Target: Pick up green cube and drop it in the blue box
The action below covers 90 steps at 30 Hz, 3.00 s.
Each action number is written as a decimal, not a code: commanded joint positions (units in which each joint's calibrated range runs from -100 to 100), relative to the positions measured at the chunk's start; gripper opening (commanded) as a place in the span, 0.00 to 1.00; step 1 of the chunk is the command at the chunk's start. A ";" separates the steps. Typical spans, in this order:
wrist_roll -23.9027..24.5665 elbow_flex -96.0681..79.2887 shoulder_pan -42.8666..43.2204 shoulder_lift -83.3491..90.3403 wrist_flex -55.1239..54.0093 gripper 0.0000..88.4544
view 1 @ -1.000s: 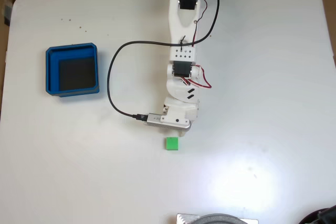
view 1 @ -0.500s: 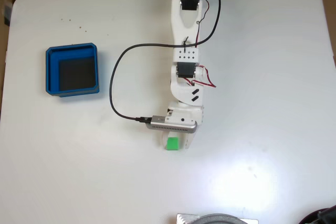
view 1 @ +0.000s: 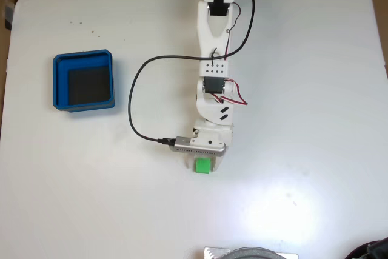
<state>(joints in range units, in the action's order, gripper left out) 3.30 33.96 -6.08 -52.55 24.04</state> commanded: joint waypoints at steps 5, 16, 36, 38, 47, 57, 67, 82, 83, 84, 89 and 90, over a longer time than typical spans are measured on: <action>-0.15 3.83 -0.49 0.96 -1.41 0.31; -0.15 3.83 -0.49 -0.96 -1.41 0.31; -0.20 3.83 -0.56 -0.71 -1.41 0.31; -0.20 3.83 -0.56 -0.71 -1.41 0.31; -0.20 3.83 -1.17 -0.55 -1.41 0.31; 0.24 3.83 -2.24 -0.46 -1.41 0.31; 0.20 3.83 -2.55 -0.38 -1.41 0.15; 0.24 3.74 -2.62 -0.13 -1.41 0.04; 0.24 3.65 -2.70 0.54 -1.25 0.04; 0.24 3.56 -2.70 1.54 -1.09 0.04; 0.05 0.96 -4.46 9.40 -0.68 0.04; -0.10 0.15 -4.68 11.24 -0.68 0.04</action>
<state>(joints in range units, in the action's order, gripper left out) 3.54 33.96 -8.85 -52.63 23.96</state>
